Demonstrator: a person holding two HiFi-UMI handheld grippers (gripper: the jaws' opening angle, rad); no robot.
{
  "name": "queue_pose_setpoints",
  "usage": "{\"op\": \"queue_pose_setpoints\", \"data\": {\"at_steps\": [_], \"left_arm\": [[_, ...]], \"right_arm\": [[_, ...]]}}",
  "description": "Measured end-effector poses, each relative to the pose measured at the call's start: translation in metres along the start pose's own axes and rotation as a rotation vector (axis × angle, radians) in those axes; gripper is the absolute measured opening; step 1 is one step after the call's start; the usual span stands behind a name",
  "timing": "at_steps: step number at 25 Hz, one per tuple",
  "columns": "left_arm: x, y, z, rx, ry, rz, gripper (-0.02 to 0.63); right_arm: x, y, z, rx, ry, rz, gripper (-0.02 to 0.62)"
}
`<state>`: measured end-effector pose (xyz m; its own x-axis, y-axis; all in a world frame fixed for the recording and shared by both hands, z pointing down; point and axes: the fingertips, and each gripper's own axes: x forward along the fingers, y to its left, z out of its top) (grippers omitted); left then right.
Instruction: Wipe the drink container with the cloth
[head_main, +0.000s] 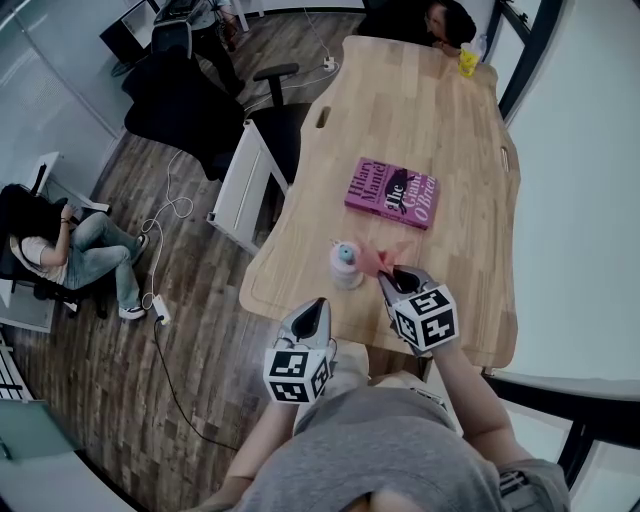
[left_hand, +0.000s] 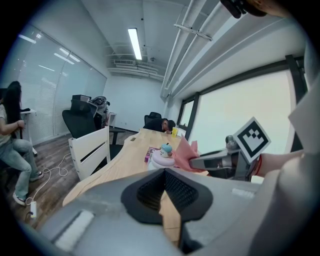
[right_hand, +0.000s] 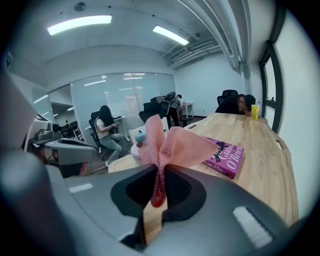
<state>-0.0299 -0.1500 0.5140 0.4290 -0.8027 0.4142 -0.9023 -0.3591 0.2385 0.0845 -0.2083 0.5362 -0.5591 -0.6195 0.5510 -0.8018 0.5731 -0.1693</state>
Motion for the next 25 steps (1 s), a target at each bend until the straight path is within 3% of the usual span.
{"op": "queue_pose_setpoints", "data": {"at_steps": [25], "left_arm": [[0.000, 0.015, -0.003, -0.009, 0.022, 0.023, 0.003]], "right_arm": [[0.044, 0.015, -0.045, -0.040, 0.149, 0.069, 0.025]]}}
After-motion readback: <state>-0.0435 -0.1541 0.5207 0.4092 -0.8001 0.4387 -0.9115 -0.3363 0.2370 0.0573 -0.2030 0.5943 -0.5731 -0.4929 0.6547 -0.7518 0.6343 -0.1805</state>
